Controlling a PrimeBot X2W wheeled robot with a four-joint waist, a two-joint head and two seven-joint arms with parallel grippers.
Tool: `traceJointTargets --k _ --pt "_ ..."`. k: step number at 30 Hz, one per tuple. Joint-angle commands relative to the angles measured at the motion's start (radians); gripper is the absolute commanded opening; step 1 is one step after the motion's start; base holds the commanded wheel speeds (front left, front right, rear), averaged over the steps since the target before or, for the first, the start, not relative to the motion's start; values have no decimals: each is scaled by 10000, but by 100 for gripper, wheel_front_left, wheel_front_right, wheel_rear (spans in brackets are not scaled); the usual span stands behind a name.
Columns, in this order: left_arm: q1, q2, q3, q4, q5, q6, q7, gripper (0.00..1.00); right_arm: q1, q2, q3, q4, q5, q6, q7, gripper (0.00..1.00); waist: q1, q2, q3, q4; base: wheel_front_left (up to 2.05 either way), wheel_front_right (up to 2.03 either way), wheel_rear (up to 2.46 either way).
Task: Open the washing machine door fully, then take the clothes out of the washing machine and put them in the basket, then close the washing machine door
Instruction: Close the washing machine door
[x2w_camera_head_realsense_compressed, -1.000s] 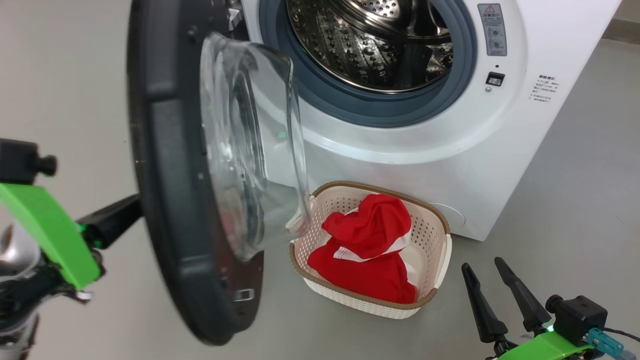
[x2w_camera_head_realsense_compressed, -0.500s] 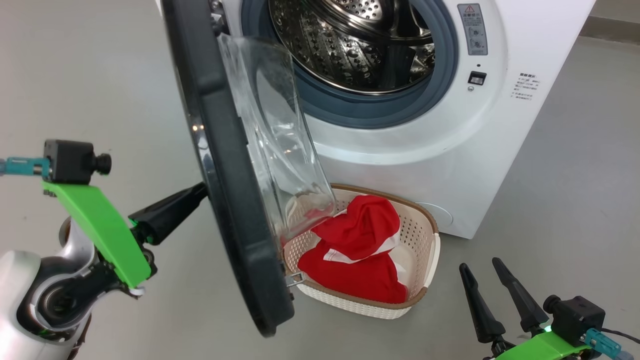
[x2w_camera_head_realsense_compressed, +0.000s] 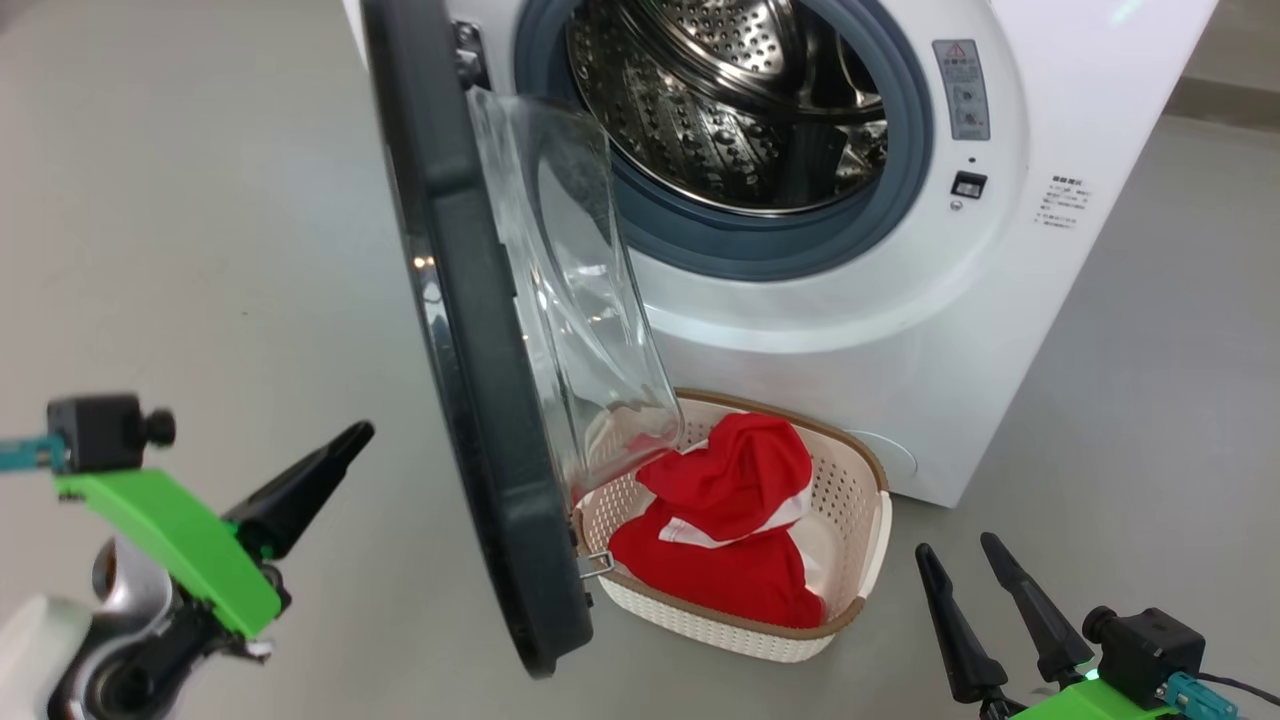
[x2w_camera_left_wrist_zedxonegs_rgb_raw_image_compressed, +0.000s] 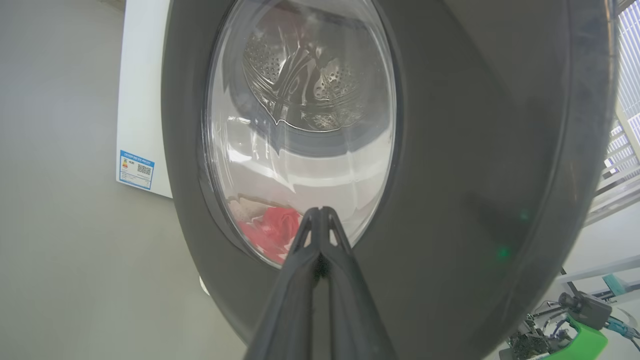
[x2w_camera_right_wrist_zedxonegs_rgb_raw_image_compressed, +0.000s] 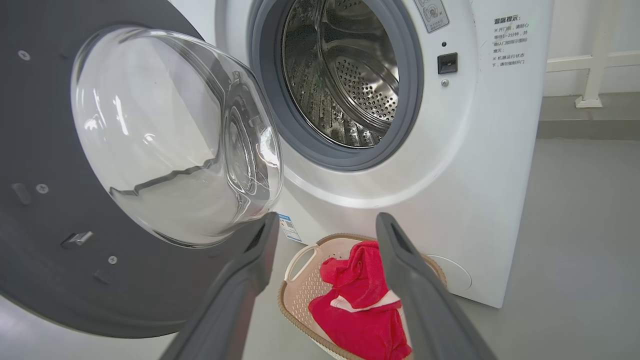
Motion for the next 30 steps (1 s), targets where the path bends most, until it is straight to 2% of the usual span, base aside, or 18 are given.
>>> traceJointTargets --k 1,5,6,11,12,13,15,17,21,26,30 --pt "-73 426 479 -53 13 -65 -264 0 -62 -66 198 -216 11 65 -65 100 0 -1 -130 127 0 0 0" --pt "421 212 485 376 11 -65 -1041 15 21 -75 242 -169 16 65 -65 100 0 -1 -297 280 0 0 0" --pt "551 183 486 497 34 -65 -1238 24 32 -71 251 -158 18 65 -65 100 0 -1 -329 300 0 0 0" --pt "1093 -101 606 1097 -163 -65 -2087 47 22 -102 284 -175 13 65 -65 100 0 -1 -370 384 0 0 0" --pt "1180 -139 627 1225 -159 -65 -2260 56 18 -112 288 -182 10 65 -65 100 0 -1 -357 398 0 0 0" --pt "1262 -189 646 1367 -155 -65 -2427 70 14 -121 284 -189 8 65 -65 100 0 -1 -346 411 0 0 0" --pt "1418 -312 685 1624 -167 -65 -2778 89 10 -137 285 -202 3 65 -65 100 0 -1 -326 431 0 0 0" --pt "1558 -399 678 1910 -83 -65 -3120 100 8 -150 296 -202 -2 65 -65 100 0 -1 -307 439 0 0 0" --pt "1797 -604 700 2620 155 -65 -3851 100 1 -182 329 -178 -5 65 -65 100 0 -1 -268 423 0 0 0" --pt "1968 -877 573 3489 948 9 -4874 100 -21 -244 314 -177 3 65 -65 100 0 -1 -198 382 0 0 0" --pt "2045 -1223 624 3972 1647 42 -5252 100 -59 -294 258 -176 12 65 -65 100 0 -1 -149 353 0 0 0"
